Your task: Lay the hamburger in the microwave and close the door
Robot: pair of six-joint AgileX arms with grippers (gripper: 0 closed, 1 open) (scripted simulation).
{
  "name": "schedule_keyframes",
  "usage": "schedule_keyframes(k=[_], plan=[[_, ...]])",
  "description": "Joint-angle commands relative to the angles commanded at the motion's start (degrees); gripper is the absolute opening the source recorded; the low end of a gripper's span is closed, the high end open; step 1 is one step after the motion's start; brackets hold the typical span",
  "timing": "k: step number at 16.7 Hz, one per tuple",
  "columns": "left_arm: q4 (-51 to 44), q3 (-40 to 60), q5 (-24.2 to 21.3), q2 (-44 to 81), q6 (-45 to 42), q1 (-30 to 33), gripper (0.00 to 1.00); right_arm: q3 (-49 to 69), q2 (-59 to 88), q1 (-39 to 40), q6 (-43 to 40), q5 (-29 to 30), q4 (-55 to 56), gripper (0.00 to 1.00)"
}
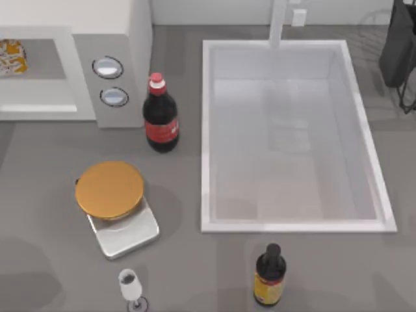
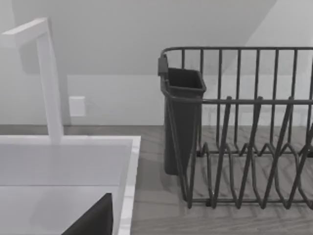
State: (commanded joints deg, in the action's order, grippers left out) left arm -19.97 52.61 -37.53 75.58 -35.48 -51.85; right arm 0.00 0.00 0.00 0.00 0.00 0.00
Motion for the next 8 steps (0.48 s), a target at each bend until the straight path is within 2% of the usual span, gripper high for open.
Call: schedule_keyframes(k=[4,8], plan=[[-13.68,15.74,-0.59,14.50,-10.06,-4.83,0.00,0.00,0.00,0.00,0.00,0.00,0.00,1.00],[-22.34,25.69,-0.96,23.76,-16.42,-7.87,0.00,0.00,0.00,0.00,0.00,0.00,0.00,1.00]])
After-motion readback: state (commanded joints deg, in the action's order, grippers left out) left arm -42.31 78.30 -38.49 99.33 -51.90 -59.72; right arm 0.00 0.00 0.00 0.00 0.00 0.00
